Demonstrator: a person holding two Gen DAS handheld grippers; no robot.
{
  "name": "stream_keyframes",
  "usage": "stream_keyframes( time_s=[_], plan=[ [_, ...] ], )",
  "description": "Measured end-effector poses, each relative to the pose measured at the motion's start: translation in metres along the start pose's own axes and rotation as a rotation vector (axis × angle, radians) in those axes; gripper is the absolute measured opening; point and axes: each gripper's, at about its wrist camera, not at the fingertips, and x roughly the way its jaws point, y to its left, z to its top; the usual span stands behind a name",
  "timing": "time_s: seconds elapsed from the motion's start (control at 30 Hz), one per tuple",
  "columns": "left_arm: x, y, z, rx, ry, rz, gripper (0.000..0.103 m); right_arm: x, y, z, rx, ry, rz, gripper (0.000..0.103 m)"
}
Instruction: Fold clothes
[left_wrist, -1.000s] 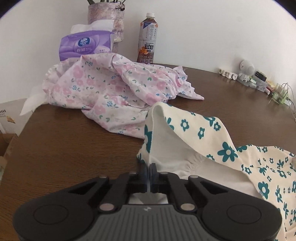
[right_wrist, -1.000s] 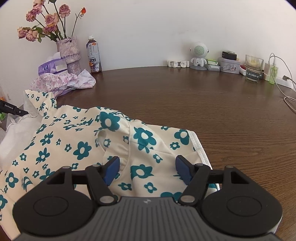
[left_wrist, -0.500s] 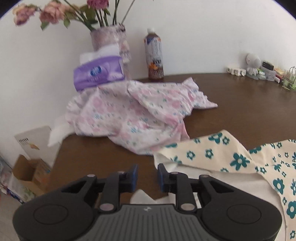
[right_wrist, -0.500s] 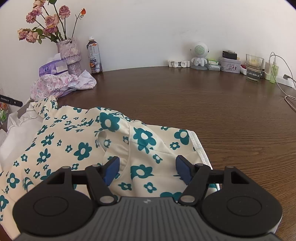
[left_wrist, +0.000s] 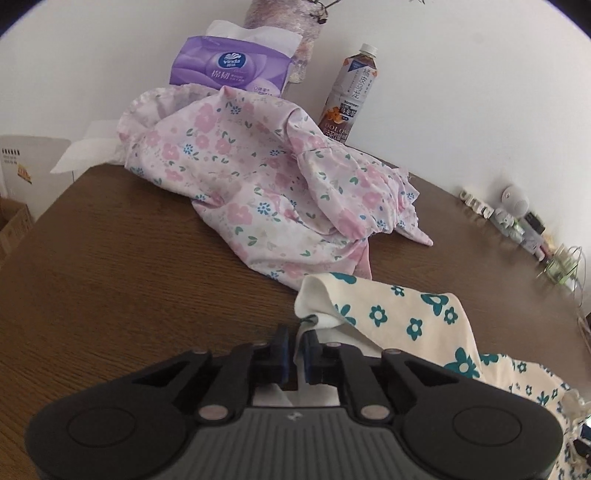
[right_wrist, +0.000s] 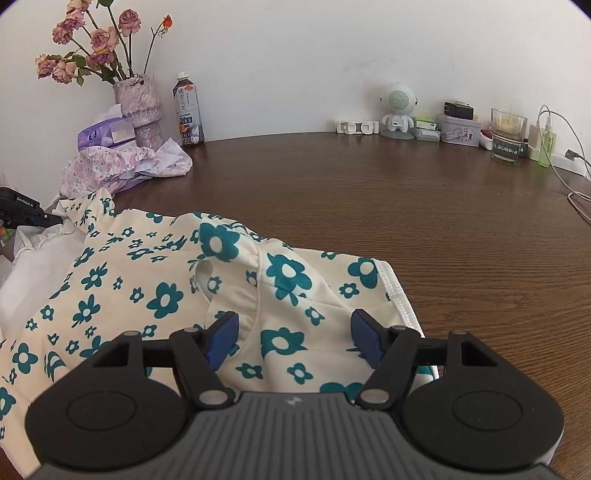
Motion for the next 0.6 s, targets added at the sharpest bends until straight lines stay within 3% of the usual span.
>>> stream_keyframes(
  time_s=[0.23,0.4,0.53,0.6],
  plan=[
    [-0.004,0.011,-0.001,-0.079,-0.033,-0.040,0.002,0.001,0.001,0.000,-0.004,0.002,-0.002,0.069],
    [-0.001,0.008,-0.003,-0.052,-0.032,-0.009,0.000,0.001,0.002,0.000,-0.005,0.003,-0.007,0.069],
    [-0.002,-0.007,-0.001,0.077,-0.028,0.052,0.000,0.002,0.004,0.000,-0.010,0.004,-0.017,0.069],
    [-0.007,-0.018,0.002,0.170,-0.051,0.121,0.000,0.001,0.005,0.000,-0.014,0.005,-0.020,0.069]
  ],
)
